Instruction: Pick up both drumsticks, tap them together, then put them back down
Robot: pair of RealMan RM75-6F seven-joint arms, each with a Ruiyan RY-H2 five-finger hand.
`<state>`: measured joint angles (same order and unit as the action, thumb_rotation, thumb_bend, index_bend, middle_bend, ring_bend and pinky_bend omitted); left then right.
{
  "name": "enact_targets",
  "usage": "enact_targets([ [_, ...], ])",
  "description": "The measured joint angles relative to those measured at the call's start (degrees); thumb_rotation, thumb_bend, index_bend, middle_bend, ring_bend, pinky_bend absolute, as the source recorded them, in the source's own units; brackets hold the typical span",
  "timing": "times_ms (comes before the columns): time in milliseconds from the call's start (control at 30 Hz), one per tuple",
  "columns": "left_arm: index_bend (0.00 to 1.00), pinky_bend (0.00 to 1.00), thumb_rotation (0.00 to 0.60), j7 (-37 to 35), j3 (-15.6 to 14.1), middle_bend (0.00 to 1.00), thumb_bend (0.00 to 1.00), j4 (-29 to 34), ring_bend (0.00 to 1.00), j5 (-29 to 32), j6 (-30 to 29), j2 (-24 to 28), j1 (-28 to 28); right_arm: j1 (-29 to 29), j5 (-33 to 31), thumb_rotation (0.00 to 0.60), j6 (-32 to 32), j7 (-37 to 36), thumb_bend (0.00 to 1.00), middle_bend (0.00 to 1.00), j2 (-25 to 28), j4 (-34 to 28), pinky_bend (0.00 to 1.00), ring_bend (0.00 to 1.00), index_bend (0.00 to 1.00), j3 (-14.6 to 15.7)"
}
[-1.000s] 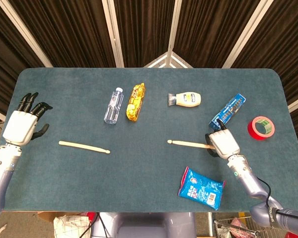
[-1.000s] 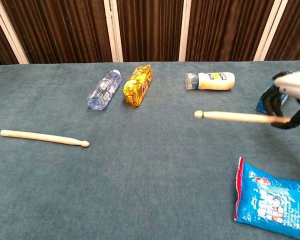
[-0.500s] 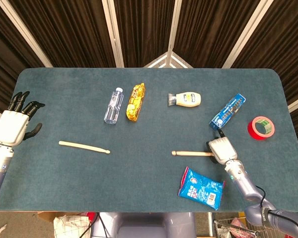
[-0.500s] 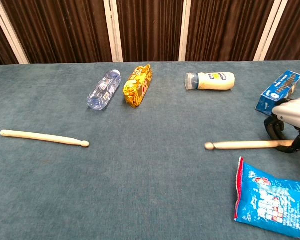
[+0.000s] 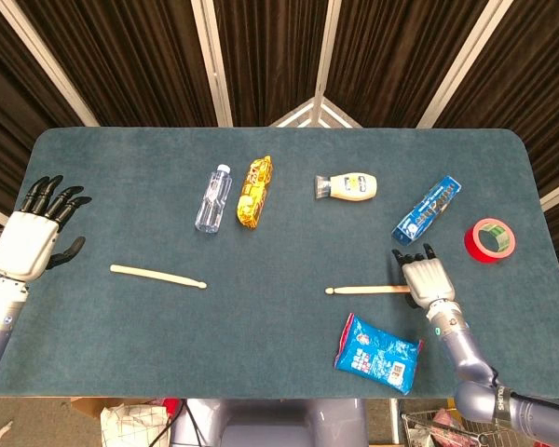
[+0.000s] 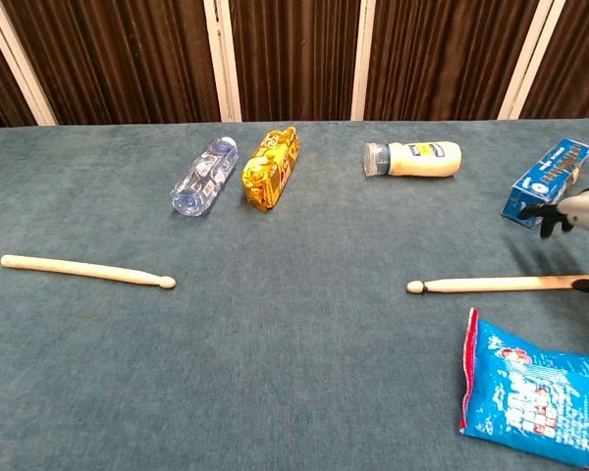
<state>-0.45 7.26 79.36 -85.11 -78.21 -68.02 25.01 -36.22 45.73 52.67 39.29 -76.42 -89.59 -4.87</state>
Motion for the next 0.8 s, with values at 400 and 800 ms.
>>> enact_targets([
  [400, 0.19, 0.0, 0.6, 9.87, -4.31, 0.1, 0.37, 18.92, 0.0, 2.36, -5.87, 6.87, -9.63, 3.56, 3.41, 0.6, 11.8, -5.36, 0.28, 0.05, 10.99, -16.83, 0.0, 0.08, 0.0, -1.84],
  [800, 0.14, 0.0, 0.6, 13.26, -7.92, 0.04, 0.34, 19.85, 0.0, 9.88, -7.01, 4.76, -16.99, 20.1, 30.86, 0.6, 30.43, -26.54, 0.28, 0.04, 14.04, -11.31, 0.0, 0.05, 0.0, 5.14],
])
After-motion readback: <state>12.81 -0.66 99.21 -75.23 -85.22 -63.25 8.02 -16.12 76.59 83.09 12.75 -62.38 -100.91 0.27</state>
